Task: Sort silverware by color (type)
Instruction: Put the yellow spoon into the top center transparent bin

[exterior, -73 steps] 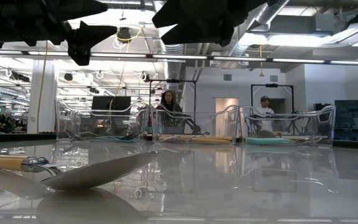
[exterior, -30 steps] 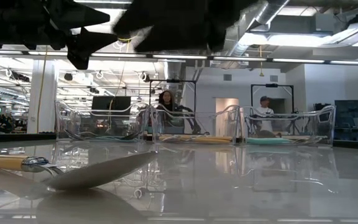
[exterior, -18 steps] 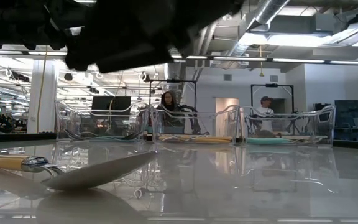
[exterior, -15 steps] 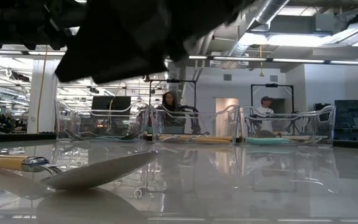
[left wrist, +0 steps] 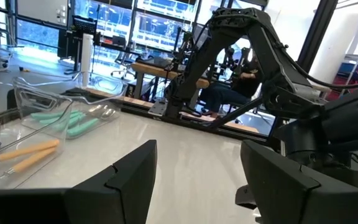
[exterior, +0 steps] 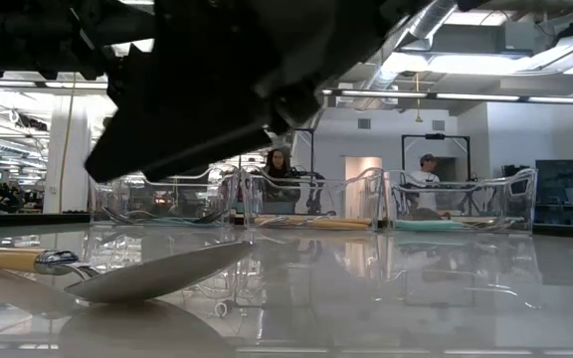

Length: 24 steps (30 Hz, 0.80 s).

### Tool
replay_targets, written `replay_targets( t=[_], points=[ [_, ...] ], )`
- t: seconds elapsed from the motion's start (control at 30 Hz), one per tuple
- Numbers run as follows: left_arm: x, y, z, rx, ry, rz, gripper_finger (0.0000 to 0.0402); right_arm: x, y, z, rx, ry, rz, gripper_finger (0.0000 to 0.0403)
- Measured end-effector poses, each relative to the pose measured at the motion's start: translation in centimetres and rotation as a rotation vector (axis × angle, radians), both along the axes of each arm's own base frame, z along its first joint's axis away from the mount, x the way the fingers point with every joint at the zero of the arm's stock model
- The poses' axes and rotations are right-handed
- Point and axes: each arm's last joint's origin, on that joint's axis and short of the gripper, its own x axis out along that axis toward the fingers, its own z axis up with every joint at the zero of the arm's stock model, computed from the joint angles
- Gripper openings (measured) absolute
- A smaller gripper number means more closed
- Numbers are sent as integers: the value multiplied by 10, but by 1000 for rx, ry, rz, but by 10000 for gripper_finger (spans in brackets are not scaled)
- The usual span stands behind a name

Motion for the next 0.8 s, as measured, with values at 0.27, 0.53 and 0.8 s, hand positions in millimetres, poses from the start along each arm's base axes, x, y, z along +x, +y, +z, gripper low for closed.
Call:
replay_targets(
  t=[0.27,0.53,0.8],
  points=[
    [0,0,0,0,0,0,218,-16,28,0,68,13,10,289],
    [0,0,0,0,0,0,218,-20,37,4,104,-52,-48,289],
    [0,0,0,-18,-1,-2,218,-8,27,11,128,-134,-78,289]
  ],
)
